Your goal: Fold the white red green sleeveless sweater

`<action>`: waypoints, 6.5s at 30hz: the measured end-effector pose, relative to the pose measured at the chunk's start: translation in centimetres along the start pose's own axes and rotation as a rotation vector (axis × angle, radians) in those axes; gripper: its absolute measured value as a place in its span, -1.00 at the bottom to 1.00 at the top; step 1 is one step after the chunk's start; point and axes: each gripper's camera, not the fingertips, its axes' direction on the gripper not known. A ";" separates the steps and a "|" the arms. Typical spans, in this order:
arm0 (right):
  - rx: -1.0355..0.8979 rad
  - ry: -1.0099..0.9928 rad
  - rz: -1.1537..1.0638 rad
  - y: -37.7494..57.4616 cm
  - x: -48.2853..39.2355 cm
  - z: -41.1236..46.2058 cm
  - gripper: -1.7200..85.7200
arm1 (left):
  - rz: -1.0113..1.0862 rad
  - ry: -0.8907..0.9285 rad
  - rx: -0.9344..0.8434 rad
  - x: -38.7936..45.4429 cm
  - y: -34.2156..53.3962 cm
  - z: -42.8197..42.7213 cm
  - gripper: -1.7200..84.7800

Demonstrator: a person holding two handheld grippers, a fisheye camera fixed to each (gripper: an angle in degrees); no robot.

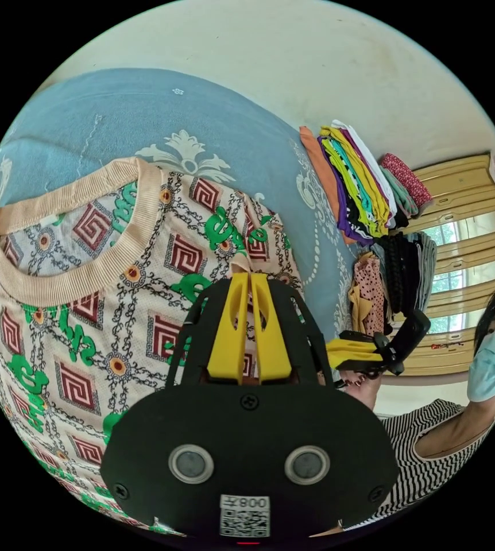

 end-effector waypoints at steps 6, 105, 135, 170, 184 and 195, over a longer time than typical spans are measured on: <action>0.041 -0.030 0.014 0.0 0.9 -1.0 -0.96 | -0.014 0.028 0.024 -1.0 0.7 -0.4 -0.95; -0.388 0.195 0.034 -0.9 -34.7 24.6 -0.96 | -0.314 -0.049 0.456 -28.7 70.8 -29.4 -0.90; -0.514 0.318 -0.583 -33.1 -60.1 75.4 -0.81 | -0.443 0.085 0.805 -54.7 75.2 -27.3 -0.91; -0.302 -0.019 -0.156 -43.4 -38.3 71.2 -0.95 | 0.048 -0.181 0.608 -44.4 61.3 -24.7 -0.91; -0.386 0.033 -0.006 -41.5 -27.2 70.0 -0.95 | 0.077 -0.112 0.274 -43.0 52.1 -19.8 -0.91; -0.347 0.109 0.031 -41.8 -24.2 68.2 -0.95 | 0.096 0.037 0.236 -43.4 48.6 -19.4 -0.89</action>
